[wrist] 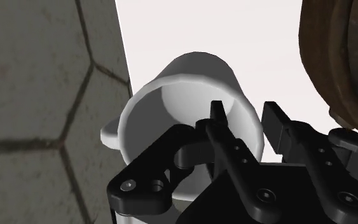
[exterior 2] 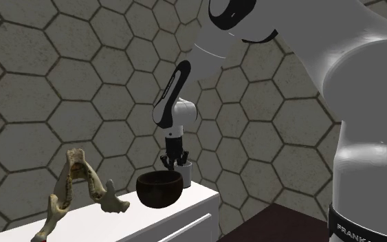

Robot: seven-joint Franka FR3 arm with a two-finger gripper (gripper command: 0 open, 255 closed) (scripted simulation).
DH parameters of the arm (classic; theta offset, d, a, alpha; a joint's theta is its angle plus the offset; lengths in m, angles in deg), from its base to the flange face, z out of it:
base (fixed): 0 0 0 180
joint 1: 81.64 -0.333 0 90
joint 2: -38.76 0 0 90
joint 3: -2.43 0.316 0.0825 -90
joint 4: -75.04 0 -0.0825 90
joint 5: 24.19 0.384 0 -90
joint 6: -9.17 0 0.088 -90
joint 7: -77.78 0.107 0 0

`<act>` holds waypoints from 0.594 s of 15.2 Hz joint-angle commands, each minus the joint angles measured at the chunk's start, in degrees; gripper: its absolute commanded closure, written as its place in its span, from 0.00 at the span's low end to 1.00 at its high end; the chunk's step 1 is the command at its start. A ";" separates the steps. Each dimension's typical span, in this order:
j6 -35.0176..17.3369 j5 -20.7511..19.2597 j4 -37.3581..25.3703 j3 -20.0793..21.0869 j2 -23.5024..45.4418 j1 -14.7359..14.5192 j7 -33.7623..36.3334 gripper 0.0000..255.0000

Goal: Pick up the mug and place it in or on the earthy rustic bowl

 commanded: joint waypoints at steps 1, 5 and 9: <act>0.04 0.00 0.10 0.02 -0.01 -0.01 -0.02 1.00; 0.06 0.00 0.05 0.02 0.01 0.00 -0.03 1.00; 0.57 0.02 -0.04 0.04 -0.40 -0.03 -0.03 1.00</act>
